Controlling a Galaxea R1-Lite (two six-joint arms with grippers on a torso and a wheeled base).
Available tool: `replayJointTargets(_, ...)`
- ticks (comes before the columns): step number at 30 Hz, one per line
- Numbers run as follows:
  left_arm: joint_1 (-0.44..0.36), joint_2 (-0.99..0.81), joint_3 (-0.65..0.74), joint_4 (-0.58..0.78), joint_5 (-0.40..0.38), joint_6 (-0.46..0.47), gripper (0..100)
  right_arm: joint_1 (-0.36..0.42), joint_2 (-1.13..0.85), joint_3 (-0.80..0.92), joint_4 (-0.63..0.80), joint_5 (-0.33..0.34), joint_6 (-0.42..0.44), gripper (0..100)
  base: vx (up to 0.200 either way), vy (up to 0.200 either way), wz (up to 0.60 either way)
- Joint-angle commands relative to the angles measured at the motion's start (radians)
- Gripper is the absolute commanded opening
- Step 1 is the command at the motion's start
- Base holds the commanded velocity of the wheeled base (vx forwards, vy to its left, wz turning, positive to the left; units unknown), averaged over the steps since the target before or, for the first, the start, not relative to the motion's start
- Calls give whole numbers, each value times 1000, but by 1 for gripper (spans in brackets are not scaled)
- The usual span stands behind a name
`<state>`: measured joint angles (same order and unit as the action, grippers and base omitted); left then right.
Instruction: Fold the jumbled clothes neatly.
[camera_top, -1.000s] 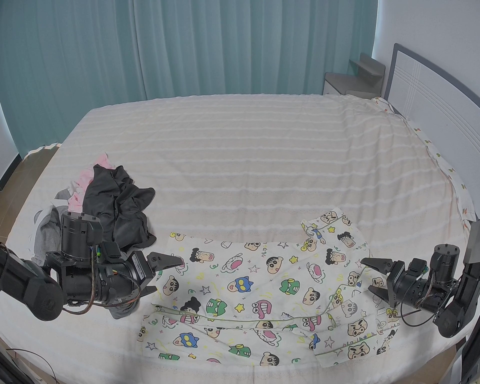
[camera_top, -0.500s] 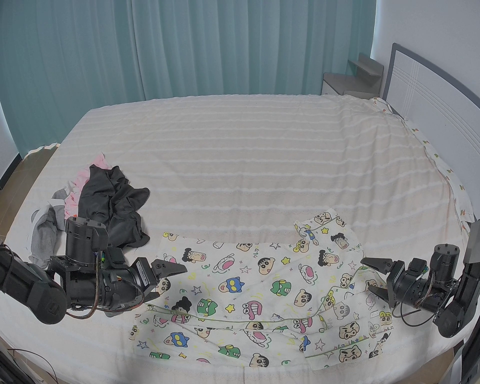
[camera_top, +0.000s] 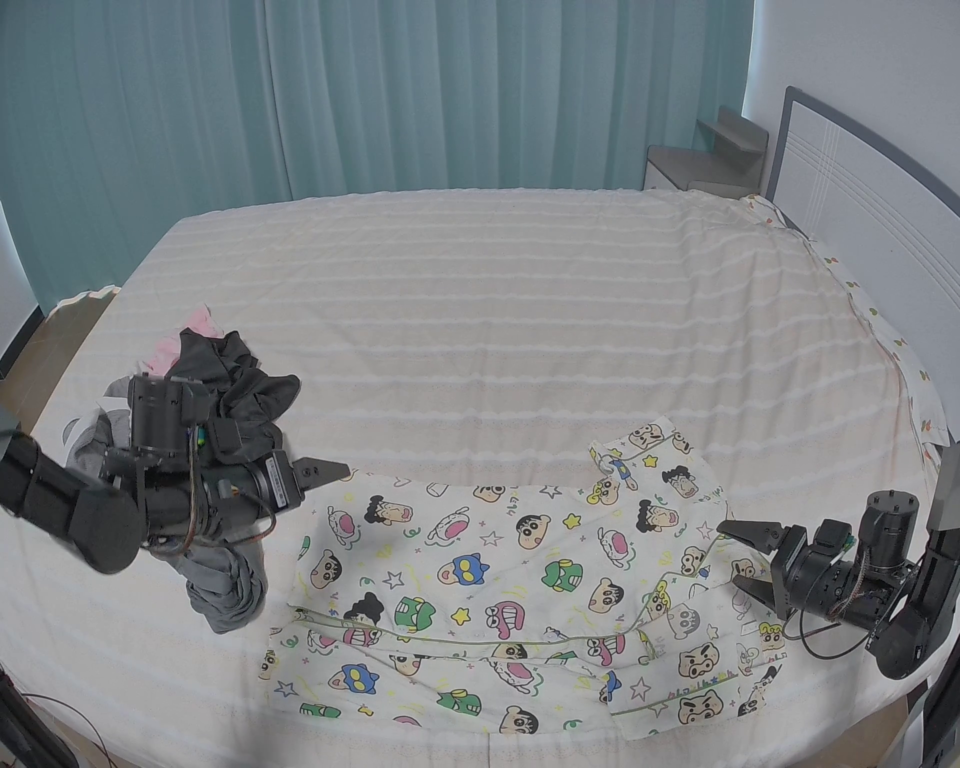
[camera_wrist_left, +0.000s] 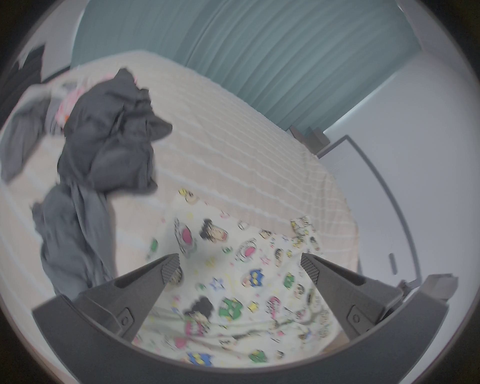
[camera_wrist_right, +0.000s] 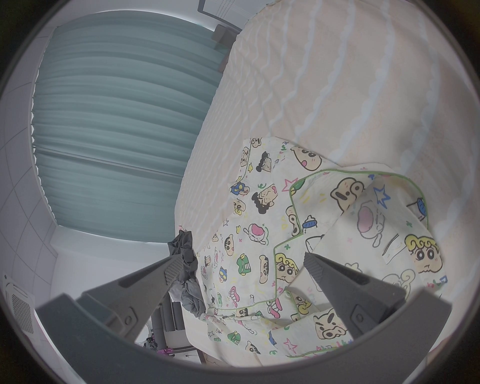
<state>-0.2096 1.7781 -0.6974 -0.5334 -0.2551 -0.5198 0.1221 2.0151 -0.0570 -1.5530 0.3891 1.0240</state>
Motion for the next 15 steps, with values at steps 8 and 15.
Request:
replayJointTargets(8,101,489,-567,271,50,331,100,24,-13,14,-15,0,-2,100,0,0,0)
replayJointTargets(15,99,564,-613,260,36,353,100,34,-13,14,-15,0,-2,100,0,0,0)
